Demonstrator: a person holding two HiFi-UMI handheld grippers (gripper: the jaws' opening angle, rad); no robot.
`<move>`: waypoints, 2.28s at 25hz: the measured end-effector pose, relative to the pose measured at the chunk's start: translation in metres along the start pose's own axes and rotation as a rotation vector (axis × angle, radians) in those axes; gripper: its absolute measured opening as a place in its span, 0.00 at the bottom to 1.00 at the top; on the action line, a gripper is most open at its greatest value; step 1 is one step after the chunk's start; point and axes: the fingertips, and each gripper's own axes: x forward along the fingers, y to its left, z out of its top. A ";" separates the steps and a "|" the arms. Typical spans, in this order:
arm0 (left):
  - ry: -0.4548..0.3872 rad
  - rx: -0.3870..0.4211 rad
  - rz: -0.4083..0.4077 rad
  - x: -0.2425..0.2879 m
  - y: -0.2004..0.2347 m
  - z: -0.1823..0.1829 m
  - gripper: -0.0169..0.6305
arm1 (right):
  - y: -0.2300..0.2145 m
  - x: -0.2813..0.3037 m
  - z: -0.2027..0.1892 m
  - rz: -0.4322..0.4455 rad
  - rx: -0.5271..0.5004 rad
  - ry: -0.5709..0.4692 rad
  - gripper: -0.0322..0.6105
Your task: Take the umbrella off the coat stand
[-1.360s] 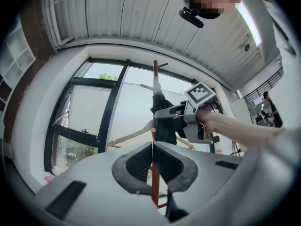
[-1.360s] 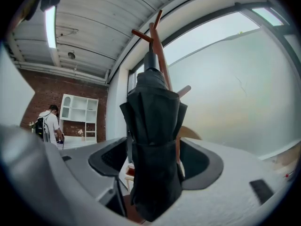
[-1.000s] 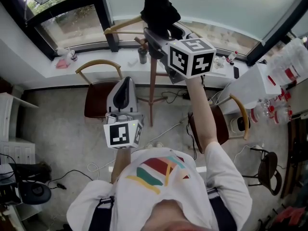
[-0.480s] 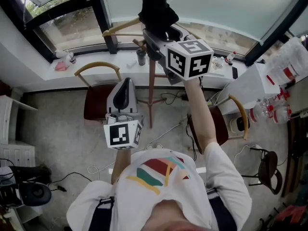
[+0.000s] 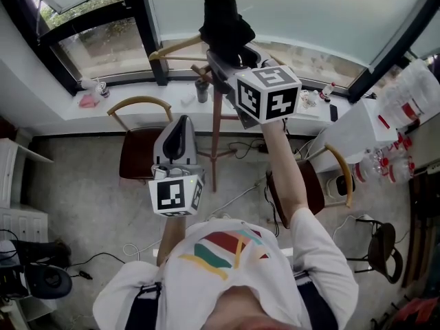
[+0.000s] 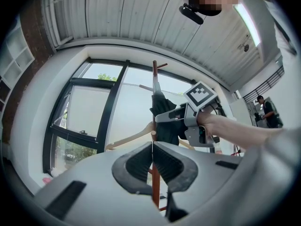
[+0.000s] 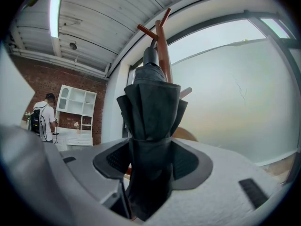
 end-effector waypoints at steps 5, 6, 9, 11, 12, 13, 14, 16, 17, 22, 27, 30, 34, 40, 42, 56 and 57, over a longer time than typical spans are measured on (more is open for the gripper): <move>0.000 0.011 -0.005 0.000 -0.002 0.003 0.04 | 0.000 -0.003 0.017 -0.004 0.005 -0.023 0.42; 0.000 0.012 -0.006 0.000 -0.001 0.003 0.04 | 0.000 -0.003 0.021 -0.007 0.002 -0.024 0.42; 0.002 0.012 -0.009 -0.001 0.000 0.003 0.04 | 0.000 -0.002 0.033 -0.005 0.009 -0.033 0.42; 0.001 0.012 -0.010 -0.003 -0.001 0.004 0.04 | -0.001 -0.003 0.042 -0.001 0.019 -0.043 0.42; 0.000 0.012 -0.009 -0.003 0.000 0.004 0.04 | -0.001 -0.004 0.046 0.001 0.020 -0.050 0.42; -0.001 0.013 -0.008 -0.004 0.000 0.005 0.04 | -0.001 -0.006 0.052 0.003 0.020 -0.056 0.42; -0.003 0.013 -0.007 -0.004 0.000 0.006 0.04 | -0.002 -0.007 0.057 0.007 0.019 -0.062 0.42; -0.005 0.014 -0.005 -0.005 0.002 0.008 0.04 | -0.001 -0.009 0.068 0.020 0.022 -0.076 0.42; -0.004 0.014 -0.003 -0.006 0.003 0.007 0.04 | -0.001 -0.010 0.074 0.026 0.025 -0.083 0.42; 0.002 0.009 -0.004 -0.009 0.002 0.004 0.04 | 0.002 -0.014 0.099 0.028 -0.006 -0.107 0.42; 0.002 0.006 -0.005 -0.012 0.003 0.004 0.04 | 0.006 -0.017 0.127 0.031 -0.039 -0.134 0.42; 0.001 0.007 -0.003 -0.014 0.004 0.005 0.04 | 0.006 -0.018 0.145 0.024 -0.053 -0.153 0.42; 0.001 0.007 0.005 -0.016 0.008 0.007 0.04 | 0.008 -0.023 0.164 0.022 -0.067 -0.177 0.42; 0.002 0.012 -0.005 -0.014 0.006 0.010 0.04 | 0.014 -0.027 0.184 0.038 -0.066 -0.194 0.42; 0.002 0.014 -0.012 -0.014 0.004 0.010 0.04 | 0.015 -0.030 0.190 0.039 -0.065 -0.201 0.42; 0.016 0.025 -0.023 -0.008 -0.002 0.008 0.04 | 0.017 -0.080 0.210 -0.034 -0.104 -0.354 0.42; 0.017 0.026 -0.023 -0.007 -0.002 0.007 0.04 | 0.017 -0.084 0.209 -0.042 -0.106 -0.369 0.42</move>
